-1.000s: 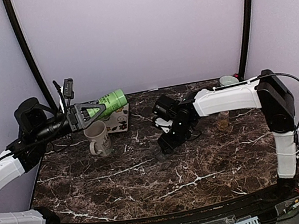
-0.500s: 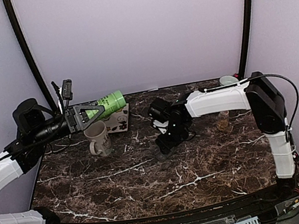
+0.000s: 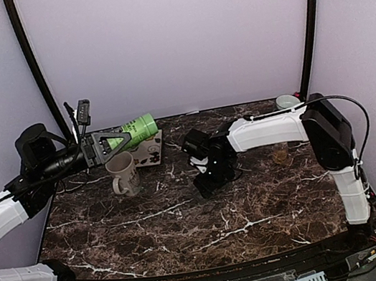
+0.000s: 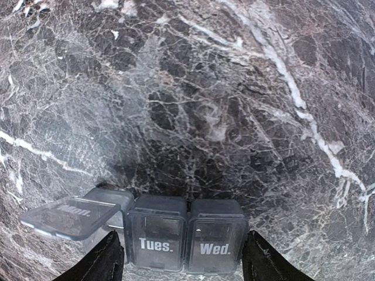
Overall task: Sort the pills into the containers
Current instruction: Open the lid of the pill container.
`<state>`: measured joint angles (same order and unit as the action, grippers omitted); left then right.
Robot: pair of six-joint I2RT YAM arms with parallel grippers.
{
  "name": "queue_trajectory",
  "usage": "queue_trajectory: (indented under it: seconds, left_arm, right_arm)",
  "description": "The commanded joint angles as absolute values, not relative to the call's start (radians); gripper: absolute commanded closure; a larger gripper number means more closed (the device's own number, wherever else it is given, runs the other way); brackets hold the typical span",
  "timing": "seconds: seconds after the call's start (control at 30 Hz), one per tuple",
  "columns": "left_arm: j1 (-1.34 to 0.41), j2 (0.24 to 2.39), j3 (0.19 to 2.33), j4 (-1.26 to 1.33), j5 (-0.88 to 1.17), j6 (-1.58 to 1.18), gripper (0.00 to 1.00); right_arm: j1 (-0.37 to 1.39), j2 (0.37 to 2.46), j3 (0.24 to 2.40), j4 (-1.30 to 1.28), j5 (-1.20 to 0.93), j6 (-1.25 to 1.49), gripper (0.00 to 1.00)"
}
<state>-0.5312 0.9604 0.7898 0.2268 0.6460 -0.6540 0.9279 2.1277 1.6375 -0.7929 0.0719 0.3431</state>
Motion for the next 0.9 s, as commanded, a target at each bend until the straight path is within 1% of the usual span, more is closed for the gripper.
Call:
queue_trajectory:
  seconds: [0.0,0.07,0.17,0.4,0.53,0.67,0.87]
  left_arm:
    - [-0.535,0.921,0.786,0.225,0.661,-0.631,1.0]
    - [-0.535,0.914,0.787,0.221,0.661,-0.628,1.0]
    - [-0.535,0.908,0.789,0.213,0.665,-0.627,1.0]
    - [-0.534,0.891,0.786,0.205,0.673,-0.626,1.0]
    - [-0.535,0.874,0.774,0.217,0.683,-0.633,1.0]
    - [-0.535,0.85,0.761,0.224,0.699,-0.641,1.0]
    - [-0.535,0.817,0.748,0.212,0.727,-0.642,1.0]
  right_arm:
    - [0.939,2.154,1.673,-0.812,0.083,0.373,0.32]
    - [0.94,2.164,1.677,-0.823,0.087,0.389,0.37]
    - [0.939,2.174,1.694,-0.84,0.104,0.43,0.52]
    - [0.939,2.203,1.746,-0.892,0.152,0.58,0.67]
    - [0.938,2.198,1.737,-0.885,0.163,0.678,0.68]
    - [0.939,2.201,1.725,-0.884,0.173,0.758,0.67]
    - [0.939,2.174,1.717,-0.894,0.184,0.88,0.59]
